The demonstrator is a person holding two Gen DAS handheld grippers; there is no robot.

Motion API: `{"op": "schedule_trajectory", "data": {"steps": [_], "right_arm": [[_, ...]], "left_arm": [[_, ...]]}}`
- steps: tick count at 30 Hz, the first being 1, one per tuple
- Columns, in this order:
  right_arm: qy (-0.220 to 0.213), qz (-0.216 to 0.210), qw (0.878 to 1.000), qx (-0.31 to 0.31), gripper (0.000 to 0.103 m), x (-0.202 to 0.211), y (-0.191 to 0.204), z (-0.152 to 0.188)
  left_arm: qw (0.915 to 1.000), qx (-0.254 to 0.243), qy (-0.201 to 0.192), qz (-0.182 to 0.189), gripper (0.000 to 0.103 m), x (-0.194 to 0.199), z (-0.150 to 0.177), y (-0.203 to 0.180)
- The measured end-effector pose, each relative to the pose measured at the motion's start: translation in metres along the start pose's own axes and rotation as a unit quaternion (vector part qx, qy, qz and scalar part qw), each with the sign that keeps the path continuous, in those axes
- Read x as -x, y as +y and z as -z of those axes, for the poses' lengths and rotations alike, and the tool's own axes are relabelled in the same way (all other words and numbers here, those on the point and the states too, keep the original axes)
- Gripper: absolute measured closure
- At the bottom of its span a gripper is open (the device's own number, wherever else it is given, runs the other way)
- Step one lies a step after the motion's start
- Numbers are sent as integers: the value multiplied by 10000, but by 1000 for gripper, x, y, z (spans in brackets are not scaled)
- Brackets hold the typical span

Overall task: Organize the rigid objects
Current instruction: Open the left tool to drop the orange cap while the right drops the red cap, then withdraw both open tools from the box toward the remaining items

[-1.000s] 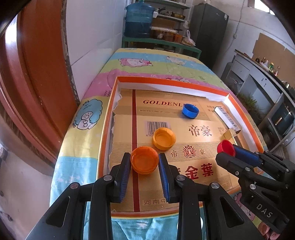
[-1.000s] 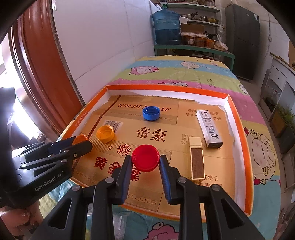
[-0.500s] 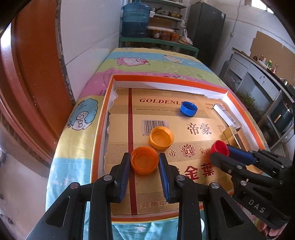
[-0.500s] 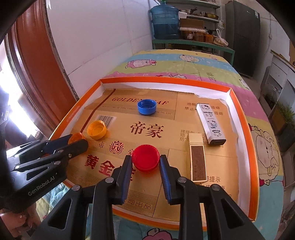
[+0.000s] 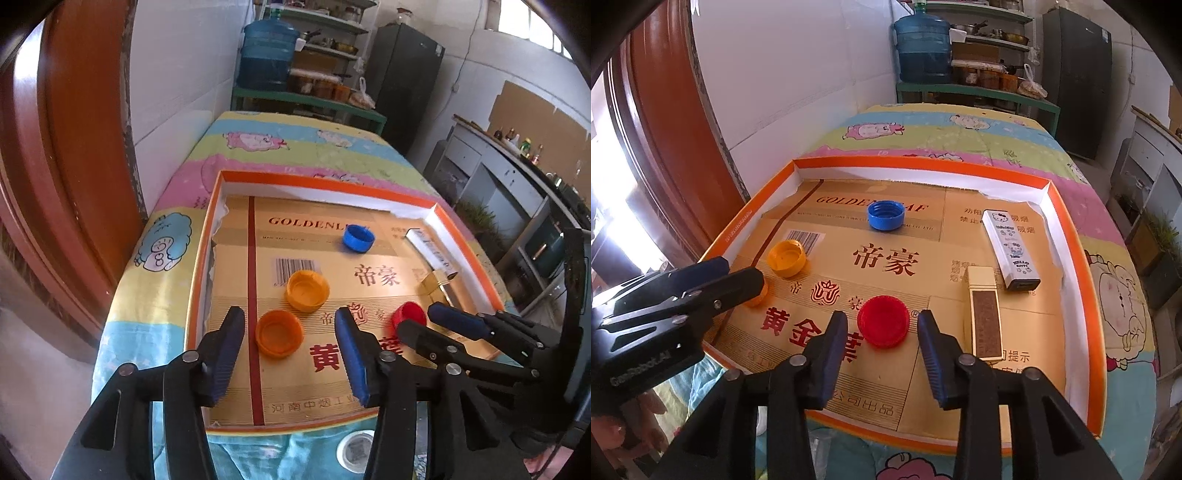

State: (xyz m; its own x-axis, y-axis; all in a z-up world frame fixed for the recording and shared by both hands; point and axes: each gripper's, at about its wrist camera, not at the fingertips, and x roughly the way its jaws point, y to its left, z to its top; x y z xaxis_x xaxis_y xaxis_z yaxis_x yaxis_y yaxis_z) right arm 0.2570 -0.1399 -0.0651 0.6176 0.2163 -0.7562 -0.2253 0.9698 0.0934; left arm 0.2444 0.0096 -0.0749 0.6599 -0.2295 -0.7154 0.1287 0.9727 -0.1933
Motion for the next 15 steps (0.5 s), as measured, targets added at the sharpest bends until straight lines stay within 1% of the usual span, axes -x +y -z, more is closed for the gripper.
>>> {"op": "schedule_trajectory", "data": {"steps": [11,15], "right_arm": [[-141,-8,9999,-82,63,23,-2,2],[-176,-23,9998,-127,63,32,-3,6]], "left_arm": [[9999,-34,-154,8,50,23,2,-5],[9998,-28,-191,-65,49,30,4,-6]]}}
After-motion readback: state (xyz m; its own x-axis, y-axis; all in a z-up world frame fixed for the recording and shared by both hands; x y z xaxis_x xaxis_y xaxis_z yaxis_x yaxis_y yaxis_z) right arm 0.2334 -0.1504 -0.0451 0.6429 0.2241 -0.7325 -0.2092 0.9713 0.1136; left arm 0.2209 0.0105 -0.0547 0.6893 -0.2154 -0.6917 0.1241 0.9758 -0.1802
